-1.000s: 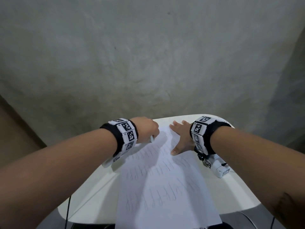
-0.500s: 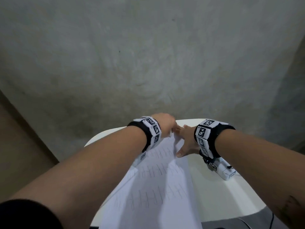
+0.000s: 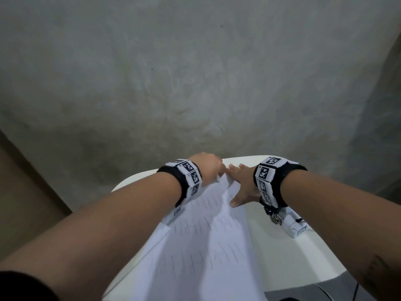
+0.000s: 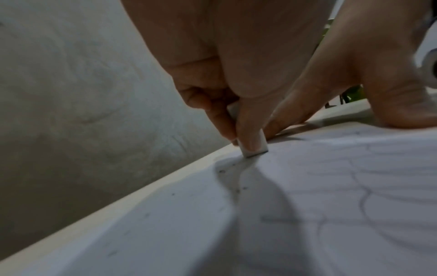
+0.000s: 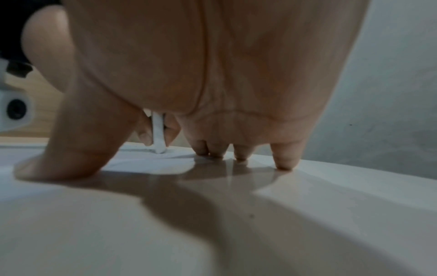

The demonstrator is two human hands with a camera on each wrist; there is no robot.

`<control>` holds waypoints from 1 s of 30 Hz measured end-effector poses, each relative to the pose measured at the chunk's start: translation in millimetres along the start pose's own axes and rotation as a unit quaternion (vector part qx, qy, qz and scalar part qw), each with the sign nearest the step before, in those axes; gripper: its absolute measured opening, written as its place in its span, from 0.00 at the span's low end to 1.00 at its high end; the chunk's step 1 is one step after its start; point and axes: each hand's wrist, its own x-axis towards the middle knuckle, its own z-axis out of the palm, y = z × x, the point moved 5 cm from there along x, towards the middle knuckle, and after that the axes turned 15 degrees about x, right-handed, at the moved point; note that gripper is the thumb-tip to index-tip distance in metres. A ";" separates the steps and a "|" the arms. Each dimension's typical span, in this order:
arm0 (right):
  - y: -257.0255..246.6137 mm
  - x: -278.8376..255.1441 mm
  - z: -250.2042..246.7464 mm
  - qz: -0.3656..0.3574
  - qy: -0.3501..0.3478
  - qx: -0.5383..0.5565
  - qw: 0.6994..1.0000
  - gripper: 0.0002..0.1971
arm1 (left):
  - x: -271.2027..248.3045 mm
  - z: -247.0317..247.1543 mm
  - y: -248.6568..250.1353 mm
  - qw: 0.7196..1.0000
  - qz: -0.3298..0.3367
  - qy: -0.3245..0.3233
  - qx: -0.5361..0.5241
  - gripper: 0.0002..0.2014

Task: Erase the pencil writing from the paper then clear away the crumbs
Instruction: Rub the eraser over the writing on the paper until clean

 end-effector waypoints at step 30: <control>0.4 0.6 1.4 0.000 0.013 0.015 1.000 0.56 | -5.1 -5.6 2.9 0.999 0.019 -0.027 0.034 0.12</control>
